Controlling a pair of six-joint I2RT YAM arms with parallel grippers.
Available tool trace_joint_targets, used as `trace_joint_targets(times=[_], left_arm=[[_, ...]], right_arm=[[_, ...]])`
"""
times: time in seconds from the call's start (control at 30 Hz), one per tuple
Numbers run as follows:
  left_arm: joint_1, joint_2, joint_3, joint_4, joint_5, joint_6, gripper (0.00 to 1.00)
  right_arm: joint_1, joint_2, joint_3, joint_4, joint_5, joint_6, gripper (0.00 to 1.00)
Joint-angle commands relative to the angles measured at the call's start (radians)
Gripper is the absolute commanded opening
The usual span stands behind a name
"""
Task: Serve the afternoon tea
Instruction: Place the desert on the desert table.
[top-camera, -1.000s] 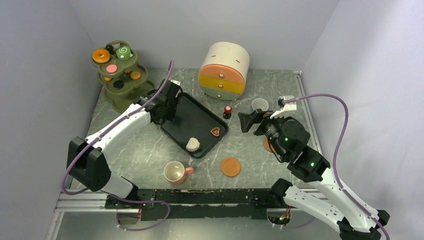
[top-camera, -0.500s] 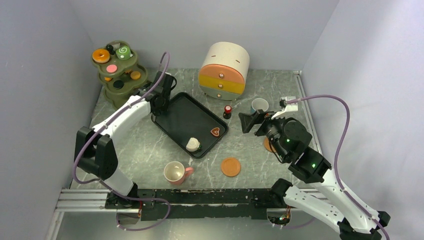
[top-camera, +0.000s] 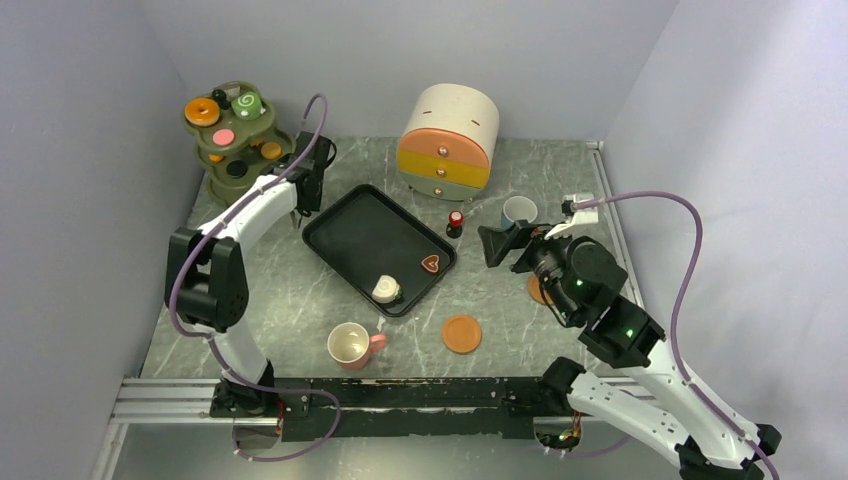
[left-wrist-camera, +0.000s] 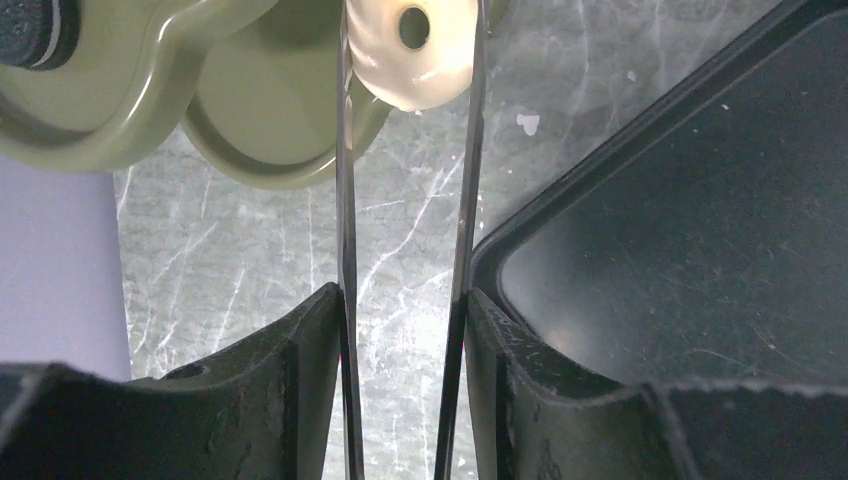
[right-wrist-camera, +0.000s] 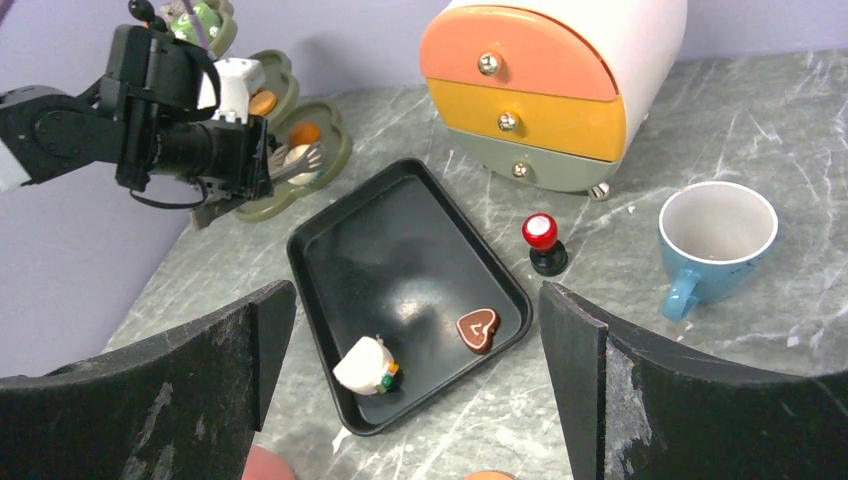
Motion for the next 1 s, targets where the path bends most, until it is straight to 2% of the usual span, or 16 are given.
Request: trace_joint_targets(times=[0.0,0.77,0.97], left_arm=[[0.025,0.044,0.059,0.049,-0.044,0.033,0.49],[0.064,0.180,0.155,0.100,-0.072,0.101,0.48],[0.066,0.191,0.151,0.105,-0.047,0.108,0.54]], right_arm=[[-0.005,-0.015,0.006,0.012,-0.001,0.002,0.95],[-0.005,-0.013,-0.008,0.013,0.018,-0.007,0.95],[-0.005,-0.007,-0.005,0.020,0.015,-0.005,0.95]])
